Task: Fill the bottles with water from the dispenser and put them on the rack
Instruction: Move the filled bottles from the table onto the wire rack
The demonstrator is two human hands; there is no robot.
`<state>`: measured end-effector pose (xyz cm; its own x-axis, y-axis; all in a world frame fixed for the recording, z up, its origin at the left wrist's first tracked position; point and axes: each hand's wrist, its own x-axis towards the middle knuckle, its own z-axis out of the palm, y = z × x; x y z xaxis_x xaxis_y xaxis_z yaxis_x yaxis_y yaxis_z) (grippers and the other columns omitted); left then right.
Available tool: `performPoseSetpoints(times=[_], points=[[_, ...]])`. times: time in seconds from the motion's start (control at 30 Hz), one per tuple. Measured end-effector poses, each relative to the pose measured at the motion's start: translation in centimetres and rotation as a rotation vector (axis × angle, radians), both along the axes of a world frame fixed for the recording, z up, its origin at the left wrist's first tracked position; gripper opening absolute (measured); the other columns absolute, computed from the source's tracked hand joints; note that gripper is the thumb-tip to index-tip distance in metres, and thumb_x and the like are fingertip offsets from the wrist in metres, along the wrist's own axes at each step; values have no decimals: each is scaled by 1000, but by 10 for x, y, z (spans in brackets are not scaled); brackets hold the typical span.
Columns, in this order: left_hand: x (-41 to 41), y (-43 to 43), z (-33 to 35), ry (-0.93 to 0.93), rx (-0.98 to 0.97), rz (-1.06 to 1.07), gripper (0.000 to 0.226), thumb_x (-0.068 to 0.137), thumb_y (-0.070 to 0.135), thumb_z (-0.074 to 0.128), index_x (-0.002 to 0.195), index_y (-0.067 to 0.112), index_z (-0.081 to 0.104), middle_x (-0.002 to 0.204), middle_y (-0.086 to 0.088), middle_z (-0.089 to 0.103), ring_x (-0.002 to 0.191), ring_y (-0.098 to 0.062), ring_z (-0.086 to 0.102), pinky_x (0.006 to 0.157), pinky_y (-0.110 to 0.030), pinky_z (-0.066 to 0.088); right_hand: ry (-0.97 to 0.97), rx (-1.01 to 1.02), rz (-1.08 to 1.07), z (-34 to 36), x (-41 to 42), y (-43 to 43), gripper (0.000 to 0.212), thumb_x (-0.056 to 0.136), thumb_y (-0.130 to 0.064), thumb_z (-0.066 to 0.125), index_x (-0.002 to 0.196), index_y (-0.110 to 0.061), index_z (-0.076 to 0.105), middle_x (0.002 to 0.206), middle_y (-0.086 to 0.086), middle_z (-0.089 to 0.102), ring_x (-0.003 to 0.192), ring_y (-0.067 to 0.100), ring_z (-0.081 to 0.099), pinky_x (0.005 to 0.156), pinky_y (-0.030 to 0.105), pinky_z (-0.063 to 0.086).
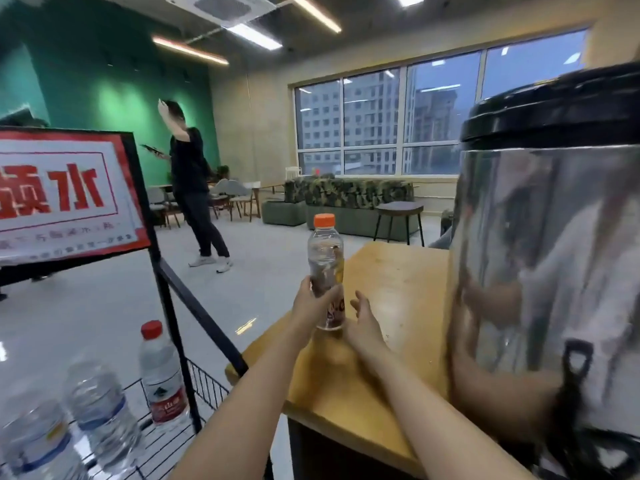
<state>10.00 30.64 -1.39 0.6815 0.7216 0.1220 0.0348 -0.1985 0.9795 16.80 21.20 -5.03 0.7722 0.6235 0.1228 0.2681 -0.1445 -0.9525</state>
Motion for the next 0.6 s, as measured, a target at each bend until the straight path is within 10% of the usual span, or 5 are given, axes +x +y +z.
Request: performPoseSetpoints(times=[0.2,0.6], points=[[24,18,-15,-25,26,132,45,75,27,84,109,15,57,105,-1,67,97,-21,65,86,-42,55,29,70,3,1,-3,-11,63,96,-6,50,151,-27,26,142,-5,49,109,7,49,63,-1,38],[-144,-135,-2,-269,-63,155,43,70,15,86,100,16,55,100,-7,68,92,-25,68,77,-39,56,-455,181,59,41,-158,-171,49,96,-14,55,140,-30,41,134,-13,51,117,1,47,97,17,39]])
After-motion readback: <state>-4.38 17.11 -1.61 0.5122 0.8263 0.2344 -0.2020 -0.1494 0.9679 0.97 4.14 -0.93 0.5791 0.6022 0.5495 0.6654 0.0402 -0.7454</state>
